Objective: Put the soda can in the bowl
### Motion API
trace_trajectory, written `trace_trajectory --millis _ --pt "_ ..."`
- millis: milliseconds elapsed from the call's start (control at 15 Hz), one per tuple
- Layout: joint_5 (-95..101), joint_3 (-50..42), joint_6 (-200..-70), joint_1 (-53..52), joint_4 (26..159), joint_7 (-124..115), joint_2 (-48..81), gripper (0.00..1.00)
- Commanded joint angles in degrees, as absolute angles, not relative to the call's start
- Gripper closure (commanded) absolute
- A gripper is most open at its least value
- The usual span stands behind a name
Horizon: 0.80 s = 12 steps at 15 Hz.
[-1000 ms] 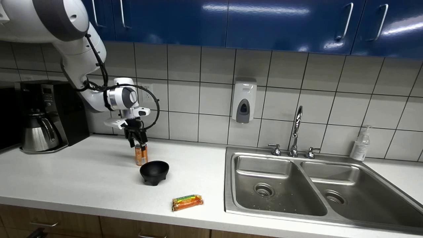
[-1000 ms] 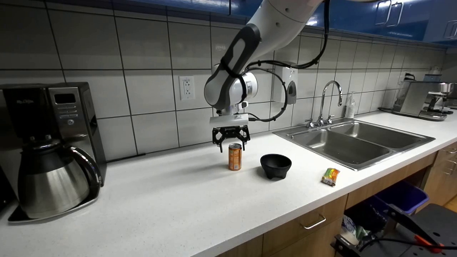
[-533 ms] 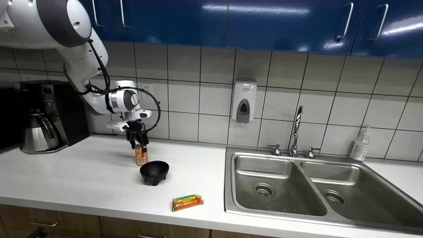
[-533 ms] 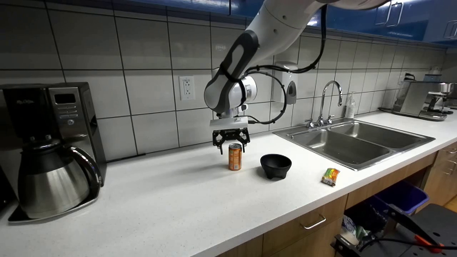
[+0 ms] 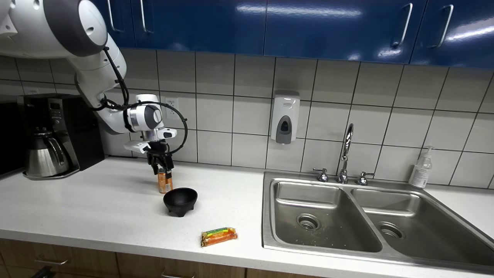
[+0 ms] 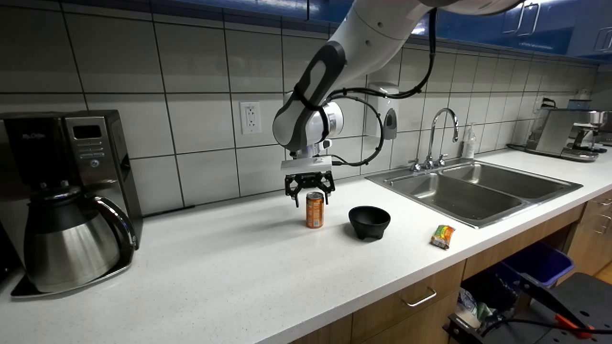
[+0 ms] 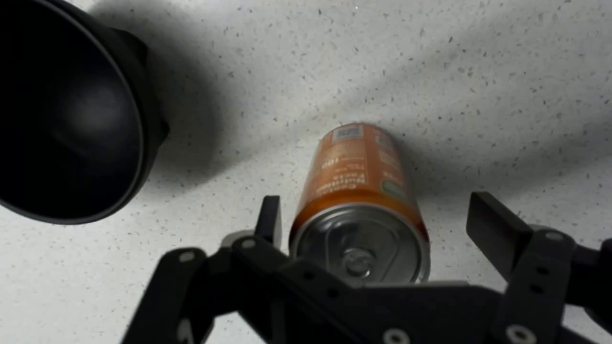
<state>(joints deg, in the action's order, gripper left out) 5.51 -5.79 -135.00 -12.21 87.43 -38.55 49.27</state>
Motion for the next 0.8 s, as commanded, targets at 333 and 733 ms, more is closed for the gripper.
trace_trajectory --millis 333,733 --pt "4.9 -6.3 -134.8 -12.6 87.1 -38.2 49.4 0.00" --pt "5.1 -6.8 -135.7 -13.0 86.9 -39.1 50.1 0.00"
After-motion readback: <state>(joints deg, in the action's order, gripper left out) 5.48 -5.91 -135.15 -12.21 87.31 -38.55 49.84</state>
